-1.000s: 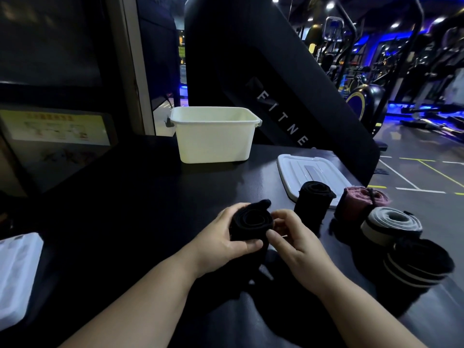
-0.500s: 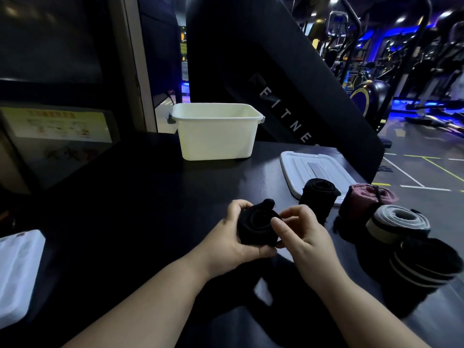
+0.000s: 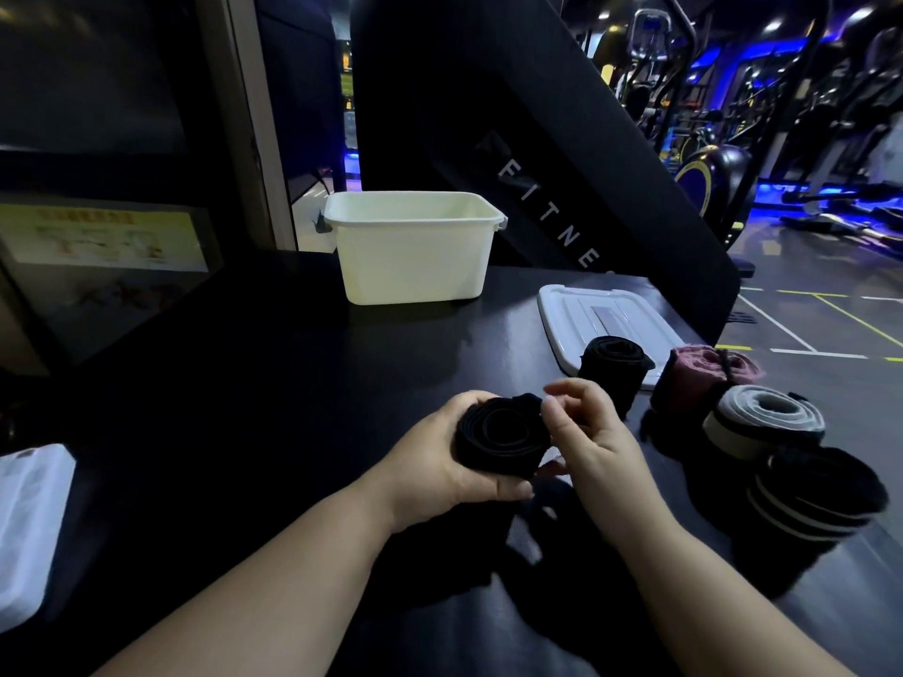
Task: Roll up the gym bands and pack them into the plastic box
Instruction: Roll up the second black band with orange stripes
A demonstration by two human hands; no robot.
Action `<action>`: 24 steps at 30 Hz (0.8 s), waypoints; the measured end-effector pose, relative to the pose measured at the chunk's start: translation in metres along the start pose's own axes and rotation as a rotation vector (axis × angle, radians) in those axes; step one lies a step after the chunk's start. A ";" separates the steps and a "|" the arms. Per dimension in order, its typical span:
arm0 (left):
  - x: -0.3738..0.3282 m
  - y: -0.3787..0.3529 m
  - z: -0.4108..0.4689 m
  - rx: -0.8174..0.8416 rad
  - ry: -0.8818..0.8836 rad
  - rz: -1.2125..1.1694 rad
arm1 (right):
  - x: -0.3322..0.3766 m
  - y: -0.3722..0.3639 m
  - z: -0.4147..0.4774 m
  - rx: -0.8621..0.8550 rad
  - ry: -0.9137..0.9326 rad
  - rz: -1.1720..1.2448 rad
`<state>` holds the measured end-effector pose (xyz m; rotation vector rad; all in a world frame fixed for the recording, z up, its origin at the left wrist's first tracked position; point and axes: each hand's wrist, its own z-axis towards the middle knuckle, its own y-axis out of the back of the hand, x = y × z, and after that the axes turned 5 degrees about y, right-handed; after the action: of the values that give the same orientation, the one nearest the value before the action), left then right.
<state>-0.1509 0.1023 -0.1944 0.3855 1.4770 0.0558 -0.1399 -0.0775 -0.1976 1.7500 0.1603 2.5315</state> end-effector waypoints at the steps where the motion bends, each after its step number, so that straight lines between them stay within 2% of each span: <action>1: -0.001 0.000 0.000 0.008 -0.003 0.005 | -0.001 0.000 0.001 0.015 0.017 -0.025; 4: -0.001 -0.002 0.002 0.009 -0.003 0.007 | -0.001 -0.001 0.002 0.065 0.037 -0.075; 12: -0.004 -0.004 0.002 -0.003 -0.011 0.088 | 0.005 0.000 0.004 0.037 0.030 0.011; 24: -0.003 -0.004 0.001 0.019 -0.009 0.050 | 0.011 0.000 0.003 0.078 -0.037 0.181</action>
<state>-0.1514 0.0974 -0.1925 0.4376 1.4596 0.0800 -0.1407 -0.0765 -0.1860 1.9211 0.1046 2.6480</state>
